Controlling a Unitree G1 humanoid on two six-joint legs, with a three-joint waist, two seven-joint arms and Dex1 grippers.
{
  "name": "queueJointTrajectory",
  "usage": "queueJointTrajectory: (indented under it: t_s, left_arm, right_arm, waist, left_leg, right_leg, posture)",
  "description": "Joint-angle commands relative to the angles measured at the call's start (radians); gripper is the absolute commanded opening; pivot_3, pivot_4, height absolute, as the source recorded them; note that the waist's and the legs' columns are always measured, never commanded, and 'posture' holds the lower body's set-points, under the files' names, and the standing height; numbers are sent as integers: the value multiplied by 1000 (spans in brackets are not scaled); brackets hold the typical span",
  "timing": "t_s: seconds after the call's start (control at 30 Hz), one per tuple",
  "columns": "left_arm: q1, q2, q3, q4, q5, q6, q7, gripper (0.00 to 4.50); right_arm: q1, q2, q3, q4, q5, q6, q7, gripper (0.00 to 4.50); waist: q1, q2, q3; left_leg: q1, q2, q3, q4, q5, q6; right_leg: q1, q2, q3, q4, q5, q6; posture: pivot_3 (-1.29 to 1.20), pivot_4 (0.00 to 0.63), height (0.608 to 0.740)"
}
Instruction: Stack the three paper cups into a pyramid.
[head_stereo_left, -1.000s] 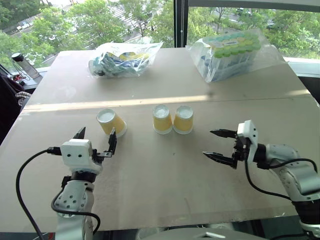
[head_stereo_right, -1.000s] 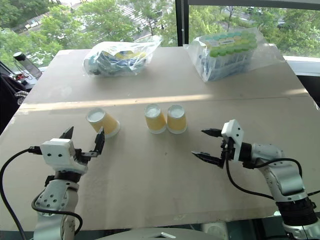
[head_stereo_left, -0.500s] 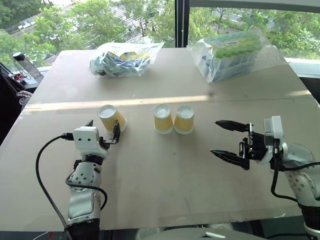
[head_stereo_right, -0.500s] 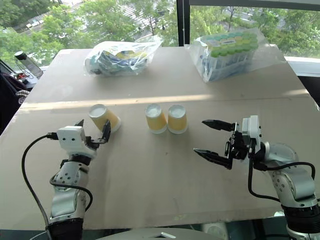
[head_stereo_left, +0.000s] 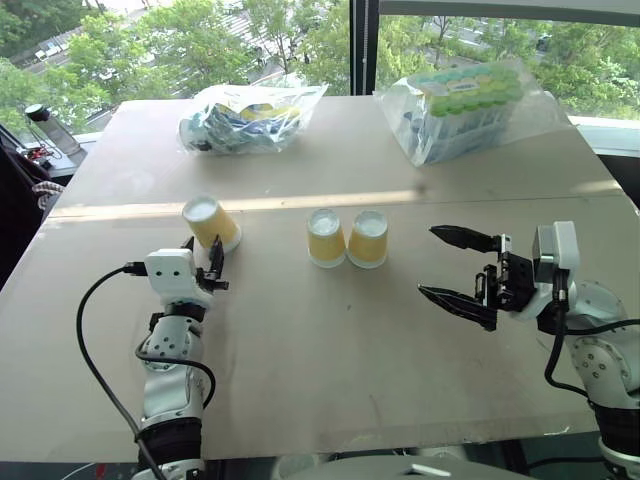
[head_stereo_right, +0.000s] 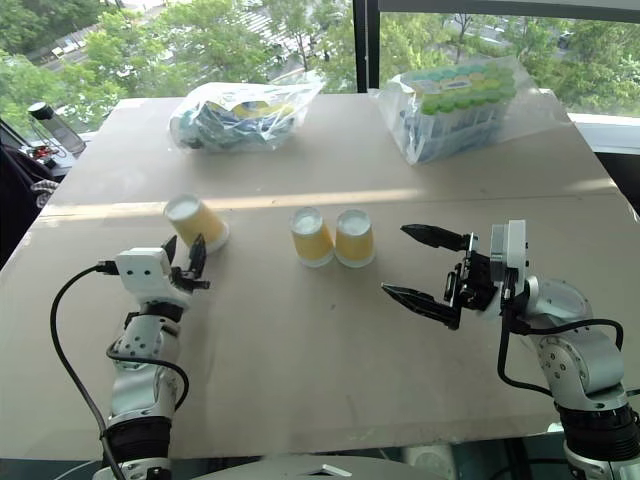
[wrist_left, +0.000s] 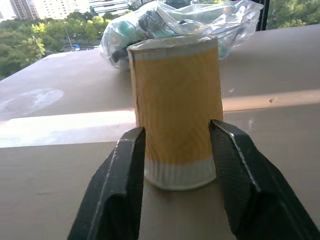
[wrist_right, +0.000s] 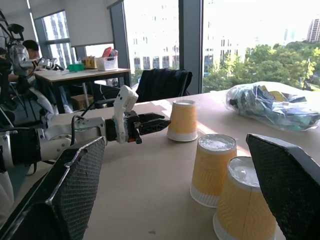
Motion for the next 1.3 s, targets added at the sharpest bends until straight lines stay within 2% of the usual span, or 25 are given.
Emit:
queueJointTrajectory:
  t_s: [0.03, 0.4, 0.43, 0.47, 0.6, 0.7, 1.03, 1.3]
  left_arm:
    - [-19, 20, 5, -1, -20, -30, -22, 2008]
    - [-118, 51, -13, 14, -44, -26, -84, 2008]
    - [-127, 54, -15, 21, -39, -29, -85, 2498]
    - [-140, 56, -17, 31, -38, -29, -86, 2739]
    - [-196, 59, -21, 75, -17, -30, -55, 4472]
    - [-233, 59, -17, 121, -4, -29, -29, 4472]
    - [-463, 104, -78, 477, 58, -27, -31, 4472]
    - [-573, 118, -97, 604, 56, -71, -61, 4472]
  right_arm:
    - [-6, 1, -19, -43, 16, -16, -10, 4500]
    - [14, 5, -22, -45, -9, -46, -40, 4500]
    - [16, 6, -21, -44, -11, -49, -42, 4500]
    - [17, 7, -21, -44, -14, -53, -43, 4500]
    - [19, 8, -19, -41, -17, -60, -46, 4500]
    - [22, 7, -18, -41, -19, -65, -46, 4500]
    - [26, 13, -24, -30, -31, -88, -53, 4500]
    - [34, 17, -24, -28, -49, -111, -78, 4500]
  waist:
    - [0, 0, 0]
    - [-3, 0, 0]
    - [-3, 0, 0]
    - [-3, 0, 0]
    - [-1, 0, 0]
    - [-1, 0, 0]
    - [-4, -1, 0]
    - [-3, -2, 0]
  left_leg:
    - [0, 0, 0, 0, 0, 0]
    - [0, 0, 0, 2, 0, 0]
    - [0, 0, 0, 2, 0, 0]
    - [0, 0, 0, 2, 0, 0]
    - [0, 0, -1, 2, 0, 0]
    - [0, 0, 0, 3, 0, 0]
    - [-2, -1, -2, 8, 0, 0]
    - [-4, -1, -4, 10, 0, 0]
  right_leg:
    - [0, 0, 0, 0, 0, 0]
    - [0, 0, 0, 1, 0, 0]
    - [0, 0, 0, 1, 0, 0]
    - [0, 0, 0, 1, 0, 0]
    - [0, 0, 0, 1, 0, 0]
    - [0, 0, 0, 1, 0, 0]
    - [1, 0, -1, 3, 1, 1]
    - [0, 0, -3, 3, 1, 1]
  posture:
    - [0, 150, 740]
    - [0, 150, 740]
    - [0, 150, 740]
    - [0, 150, 740]
    - [0, 150, 740]
    - [0, 150, 740]
    - [0, 150, 740]
    - [0, 150, 740]
